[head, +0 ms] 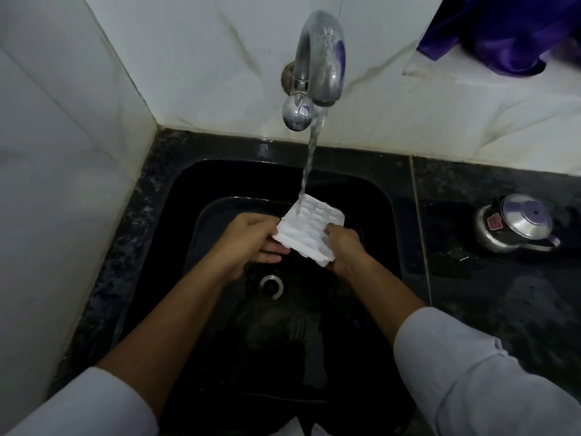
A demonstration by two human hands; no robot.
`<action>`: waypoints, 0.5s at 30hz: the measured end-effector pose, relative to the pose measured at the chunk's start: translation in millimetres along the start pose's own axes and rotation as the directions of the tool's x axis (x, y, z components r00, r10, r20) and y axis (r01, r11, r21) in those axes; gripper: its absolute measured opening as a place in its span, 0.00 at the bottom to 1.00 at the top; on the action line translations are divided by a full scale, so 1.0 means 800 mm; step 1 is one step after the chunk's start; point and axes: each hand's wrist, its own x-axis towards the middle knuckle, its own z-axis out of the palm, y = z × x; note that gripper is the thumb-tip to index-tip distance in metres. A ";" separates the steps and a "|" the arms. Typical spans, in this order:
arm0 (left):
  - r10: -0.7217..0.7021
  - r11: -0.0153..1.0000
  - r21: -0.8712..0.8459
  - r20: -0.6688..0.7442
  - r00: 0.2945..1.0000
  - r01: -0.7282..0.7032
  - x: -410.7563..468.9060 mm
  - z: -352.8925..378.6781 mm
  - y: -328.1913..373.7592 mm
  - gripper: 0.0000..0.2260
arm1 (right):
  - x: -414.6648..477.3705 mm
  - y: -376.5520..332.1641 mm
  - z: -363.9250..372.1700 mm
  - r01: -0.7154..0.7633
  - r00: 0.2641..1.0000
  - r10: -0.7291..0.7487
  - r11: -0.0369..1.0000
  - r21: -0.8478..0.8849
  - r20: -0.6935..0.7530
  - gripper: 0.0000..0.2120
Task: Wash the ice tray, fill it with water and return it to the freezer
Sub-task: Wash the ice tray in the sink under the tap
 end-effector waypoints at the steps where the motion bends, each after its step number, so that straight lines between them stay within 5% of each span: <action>1: 0.001 1.000 0.007 0.012 1.000 -0.001 0.000 -0.002 0.003 0.10 | 0.001 -0.001 0.000 0.019 1.000 -0.019 1.000 -0.012 0.005 0.05; 11: 0.017 1.000 0.024 -0.023 1.000 -0.017 0.010 -0.005 -0.012 0.13 | 0.002 -0.013 -0.003 0.163 0.984 -0.140 0.960 -0.229 0.111 0.09; 15: 0.042 0.990 -0.126 -0.192 0.981 -0.067 0.031 -0.010 -0.017 0.21 | -0.011 -0.007 -0.003 0.231 0.963 -0.172 0.921 -0.312 0.207 0.11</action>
